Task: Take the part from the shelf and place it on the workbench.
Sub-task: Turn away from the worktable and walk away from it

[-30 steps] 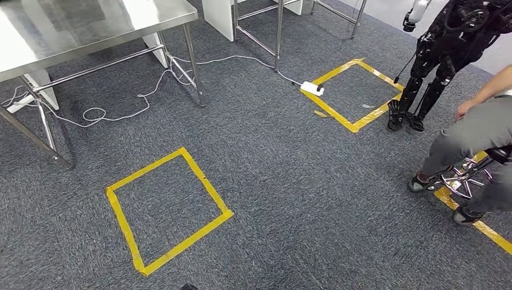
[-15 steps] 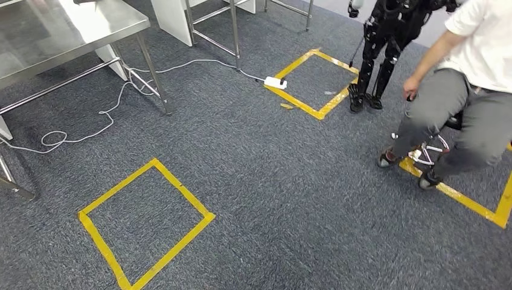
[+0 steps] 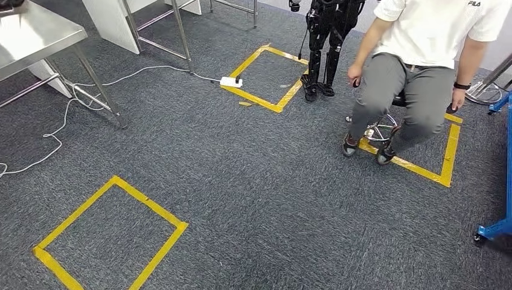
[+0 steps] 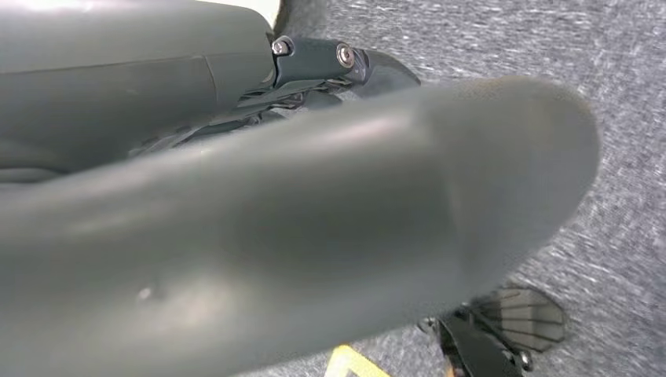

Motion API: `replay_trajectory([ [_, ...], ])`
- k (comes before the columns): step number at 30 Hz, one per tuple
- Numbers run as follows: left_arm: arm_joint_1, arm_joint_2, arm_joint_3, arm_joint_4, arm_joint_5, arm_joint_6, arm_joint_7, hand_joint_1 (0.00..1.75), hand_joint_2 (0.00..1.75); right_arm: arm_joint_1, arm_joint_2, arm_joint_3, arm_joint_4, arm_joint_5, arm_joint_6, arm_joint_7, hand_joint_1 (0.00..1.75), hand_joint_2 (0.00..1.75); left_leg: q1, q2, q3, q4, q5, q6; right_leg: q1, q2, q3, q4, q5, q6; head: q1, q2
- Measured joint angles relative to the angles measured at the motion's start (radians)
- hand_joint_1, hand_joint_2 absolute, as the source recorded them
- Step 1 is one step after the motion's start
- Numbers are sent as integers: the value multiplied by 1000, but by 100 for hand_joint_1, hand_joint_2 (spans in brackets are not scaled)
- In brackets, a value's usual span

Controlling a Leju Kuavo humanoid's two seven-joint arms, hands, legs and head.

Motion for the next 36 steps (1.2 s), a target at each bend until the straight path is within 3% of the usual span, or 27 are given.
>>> replay_trajectory([
  [1, -1, 0, 2, 0, 1, 0, -2, 0, 0, 1, 0, 0, 0, 2, 0, 0, 0, 0, -2, 13, 0, -3, 4, 8, -2, 8, -6, -3, 4, 9, 0, 0],
  [2, -2, 0, 4, 0, 1, -1, -4, 0, 0, 2, 0, 0, 0, 4, 0, -1, 0, 0, -4, 25, 0, -9, 10, 19, -2, -2, -13, 1, 3, 14, 0, 0],
  [4, -1, 1, 7, -1, 2, -3, -9, 0, 0, 2, 0, 1, 0, 4, -2, -3, 0, 0, -4, 52, -1, -19, 21, 37, 0, -52, -47, 58, -31, 12, 4, 0],
  [5, 1, 1, 8, -1, 1, -4, -11, 0, 0, 1, 0, 1, 0, 3, -3, -4, 0, 0, -7, 67, -3, -21, 23, 41, -1, -82, -76, 123, -64, 7, 4, 0],
  [7, 4, 2, 11, 0, 1, -4, -11, 0, 0, 0, 1, 1, 0, 2, -5, -5, 0, 0, -11, 88, -5, -21, 23, 44, -3, -102, -125, 226, -115, 3, 5, 0],
  [10, 5, 3, 12, 0, 1, -4, -11, 0, 0, 0, 1, 1, 0, 1, -5, -5, 0, 0, -12, 95, -6, -21, 23, 44, -3, -104, -140, 260, -128, 3, 4, 0],
  [12, 5, 3, 13, 0, 1, -4, -12, 0, 0, 1, 1, 1, 0, 1, -8, -5, 0, 0, -13, 109, -7, -20, 23, 44, -4, -105, -154, 297, -138, 9, 5, 0],
  [13, 5, 3, 14, 0, 1, -4, -12, 0, 0, 2, 1, 1, 0, 1, -9, -5, 0, 0, -14, 125, -6, -20, 22, 42, -5, -115, -120, 248, -121, 19, 5, 0],
  [15, 3, 3, 15, 0, -1, -5, -14, 0, 0, 2, 0, 1, 0, -2, -12, -5, 0, 0, -20, 167, 3, -18, 17, 30, 2, -159, -27, 96, -69, 24, 3, 0],
  [16, 1, 3, 15, -1, -4, -5, -14, 0, 0, 2, -1, 1, 0, -4, -13, -6, 0, 0, -22, 188, 8, -18, 14, 23, 7, -177, 18, 15, -42, 23, 2, 0],
  [17, -2, 3, 15, -1, -7, -5, -13, 0, 0, 2, 0, 1, 0, -6, -14, -6, 0, 0, -24, 202, 13, -18, 11, 14, 10, -181, 25, -4, -34, 13, 1, 0],
  [18, -5, 3, 16, -1, -9, -5, -11, 0, 0, 2, 0, 1, 0, -6, -14, -6, 0, 0, -21, 202, 14, -15, 6, 9, 3, -170, 25, -6, -32, 6, 1, 0],
  [20, -8, 2, 16, -2, -11, -6, -8, 0, 0, 1, -1, 0, 0, -6, -14, -5, 0, 0, -13, 155, -5, 34, -34, -1, -8, -146, 27, -9, -23, -11, -2, 0],
  [22, -6, 2, 18, -2, -6, -6, -8, 0, 0, 1, -2, 0, 0, -7, -13, -4, 0, 0, -7, 90, -59, 159, -109, -6, -7, -123, 24, -9, -18, -24, -4, 0],
  [23, -4, 2, 20, -2, -4, -6, -9, 0, 0, 1, -2, 0, 0, -9, -12, -3, 0, 0, -6, 76, -90, 226, -138, -7, -4, -110, 22, -9, -16, -26, -5, 0],
  [24, -1, 2, 21, -1, -2, -6, -10, 0, 0, 2, -2, -1, 0, -12, -13, -3, 0, 0, -5, 72, -111, 268, -148, -7, -2, -95, 20, -9, -15, -27, -5, 0],
  [25, 0, 2, 22, -1, -1, -7, -12, 0, 0, 3, -3, -1, 0, -14, -13, -4, 0, 0, -4, 70, -115, 272, -135, -7, 0, -80, 20, -8, -15, -28, -5, 0],
  [26, 0, 1, 22, -1, -1, -9, -14, 0, 0, 3, -4, -2, 0, -15, -13, -4, 0, 0, -1, 67, -100, 236, -104, -7, 0, -65, 20, -6, -15, -27, -5, 0],
  [27, 0, 1, 22, -1, -1, -13, -17, 0, 0, 3, -5, -2, 0, -16, -14, -6, 0, 0, 4, 56, -70, 169, -62, -7, 0, -51, 20, -2, -15, -26, -5, 0],
  [29, -2, -1, 22, -1, -2, -26, -22, 0, 0, 0, -7, -5, 0, -26, -13, -12, 0, 0, 12, 10, -18, 50, -13, -10, 3, -26, 13, 7, -14, -20, -4, 0],
  [31, -7, -3, 22, -1, -2, -42, -26, 0, 0, -3, -9, -16, 0, -55, -4, -20, 0, 0, 9, -11, -5, 15, -10, -5, 5, -4, 1, 8, -8, -4, -4, 0],
  [32, -10, -4, 22, -2, -2, -48, -27, 0, 0, -3, -10, -26, 0, -73, 3, -23, 0, 0, 5, -1, -6, 13, -6, 2, 4, 7, -7, 5, -4, 5, -4, 0],
  [33, -15, -5, 22, -2, -3, -52, -27, 0, 0, -1, -11, -38, 0, -90, 10, -25, 0, 0, 3, 12, -6, 8, 0, 12, 3, 9, -13, 6, -1, 12, -3, 0],
  [34, -18, -6, 22, -2, -4, -54, -27, 0, 0, 0, -12, -50, 0, -102, 16, -26, 0, 0, 2, 24, -6, 3, 5, 22, 3, -6, -21, 15, -5, 16, -3, 0],
  [36, -22, -8, 22, -2, -6, -56, -27, 0, 0, 1, -14, -67, 0, -112, 22, -30, 0, 0, 0, 53, -8, -5, 14, 37, 6, -63, -63, 96, -49, 10, 0, 0],
])
